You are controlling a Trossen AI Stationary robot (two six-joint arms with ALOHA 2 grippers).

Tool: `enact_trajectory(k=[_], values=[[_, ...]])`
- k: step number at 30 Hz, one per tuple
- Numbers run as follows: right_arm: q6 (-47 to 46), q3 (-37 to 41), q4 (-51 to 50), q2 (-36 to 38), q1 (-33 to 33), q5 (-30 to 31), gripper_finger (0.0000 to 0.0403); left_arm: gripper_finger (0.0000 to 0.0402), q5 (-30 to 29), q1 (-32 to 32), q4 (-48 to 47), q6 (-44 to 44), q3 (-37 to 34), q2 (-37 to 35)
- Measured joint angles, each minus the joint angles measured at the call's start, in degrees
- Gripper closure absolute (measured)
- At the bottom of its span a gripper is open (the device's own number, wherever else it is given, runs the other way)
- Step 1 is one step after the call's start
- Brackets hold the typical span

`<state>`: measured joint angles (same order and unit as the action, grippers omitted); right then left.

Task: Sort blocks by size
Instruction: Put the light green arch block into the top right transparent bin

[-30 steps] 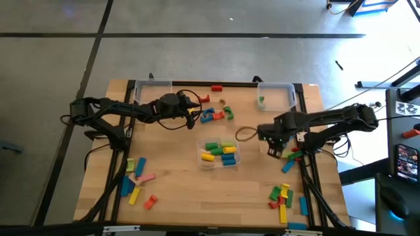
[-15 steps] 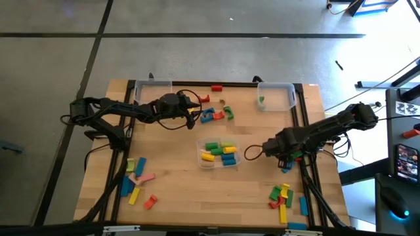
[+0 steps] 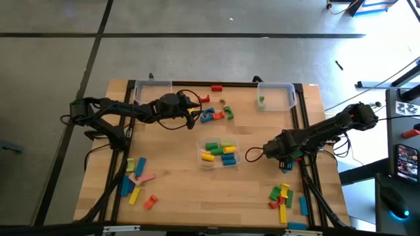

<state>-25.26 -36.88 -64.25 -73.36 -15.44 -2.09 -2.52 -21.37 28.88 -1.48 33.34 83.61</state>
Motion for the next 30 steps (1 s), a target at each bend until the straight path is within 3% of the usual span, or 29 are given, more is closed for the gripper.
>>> enact_trajectory(k=[13, 25, 30], values=[[-1.8, 1.4, 1.7, 0.0, 0.0, 0.1, 0.0185, 0.0243, 0.0, 0.0, 0.0, 0.0, 0.0, 0.0], [-1.9, 1.4, 3.4, 0.0, 0.0, 0.6, 0.0258, 0.0243, 0.0, 0.0, 0.0, 0.0, 0.0, 0.0], [-2.8, 1.4, 3.4, 0.0, 0.0, 0.2, 0.0265, 0.0243, 0.0, 0.0, 0.0, 0.0, 0.0, 0.0]])
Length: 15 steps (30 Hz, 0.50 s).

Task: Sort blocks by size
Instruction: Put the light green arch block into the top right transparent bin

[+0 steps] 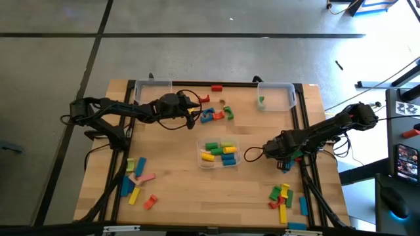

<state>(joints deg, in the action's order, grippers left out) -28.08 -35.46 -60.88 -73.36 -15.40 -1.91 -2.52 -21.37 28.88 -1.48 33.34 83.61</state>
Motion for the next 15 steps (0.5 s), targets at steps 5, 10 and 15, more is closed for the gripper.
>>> enact_trajectory(k=[5, 10, 15], values=[[-3.0, 0.0, -0.1, 0.0, 0.0, -0.7, 0.0237, 0.0243, 0.0, 0.0, 0.0, 0.0, 0.0, 0.0], [-3.3, 0.0, -0.2, 0.0, 0.0, -0.7, 0.0199, 0.0243, 0.0, 0.0, 0.0, 0.0, 0.0, 0.0], [-3.5, 0.8, 0.1, 0.0, 0.0, -0.6, 0.0183, 0.0243, 0.0, 0.0, 0.0, 0.0, 0.0, 0.0]])
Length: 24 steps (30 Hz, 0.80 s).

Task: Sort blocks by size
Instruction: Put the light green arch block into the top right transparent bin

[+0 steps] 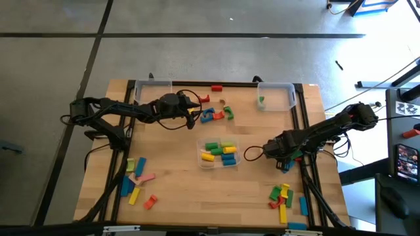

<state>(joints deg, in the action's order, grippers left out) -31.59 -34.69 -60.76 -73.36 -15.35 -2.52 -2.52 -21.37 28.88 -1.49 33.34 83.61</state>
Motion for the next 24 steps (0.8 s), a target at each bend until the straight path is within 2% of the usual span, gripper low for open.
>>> enact_trajectory(k=[5, 11, 20, 24], values=[[-1.7, 3.7, 2.8, 0.0, 0.0, -1.6, 0.0188, 0.0243, 0.0, 0.0, 0.0, 0.0, 0.0, 0.0], [-1.6, 4.2, 3.6, 0.0, 0.0, -1.6, 0.0203, 0.0243, 0.0, 0.0, 0.0, 0.0, 0.0, 0.0], [-1.7, 3.7, 3.8, 0.0, 0.0, -1.8, 0.0271, 0.0243, 0.0, 0.0, 0.1, 0.0, 0.0, 0.0], [-1.6, 0.8, 3.8, 0.0, 0.0, -1.4, 0.0271, 0.0243, 0.0, 0.0, 0.1, 0.0, 0.0, 0.0]])
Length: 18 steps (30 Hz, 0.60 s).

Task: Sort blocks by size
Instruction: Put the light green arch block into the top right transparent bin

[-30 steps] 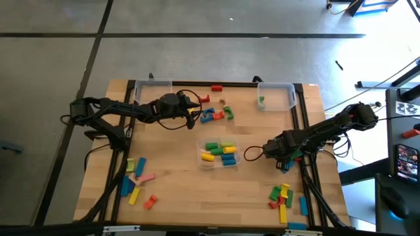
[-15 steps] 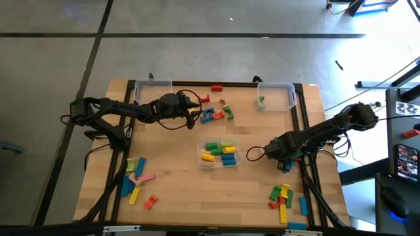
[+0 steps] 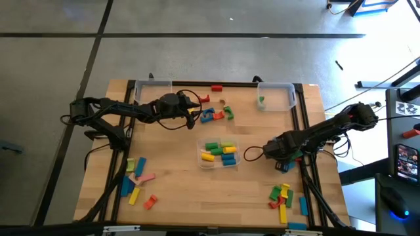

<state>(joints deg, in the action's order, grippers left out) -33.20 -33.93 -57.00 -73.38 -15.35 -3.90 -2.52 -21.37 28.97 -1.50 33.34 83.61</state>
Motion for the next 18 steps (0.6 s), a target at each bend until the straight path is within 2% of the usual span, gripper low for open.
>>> enact_trajectory(k=[7, 12, 18], values=[[1.0, -7.8, -0.3, 0.0, 0.0, 3.5, 0.0253, 0.0243, 0.0, 0.0, 0.0, 0.0, 0.0, 0.0], [4.2, -13.9, -2.0, 0.0, 0.2, 8.5, 0.027, 0.0243, 0.0, 0.0, 0.0, 0.0, 0.0, 0.0], [6.5, -20.0, -6.2, 0.0, 4.5, 14.8, 0.0259, 0.0243, 0.0, 0.0, 0.0, 0.0, 0.0, 0.0]])
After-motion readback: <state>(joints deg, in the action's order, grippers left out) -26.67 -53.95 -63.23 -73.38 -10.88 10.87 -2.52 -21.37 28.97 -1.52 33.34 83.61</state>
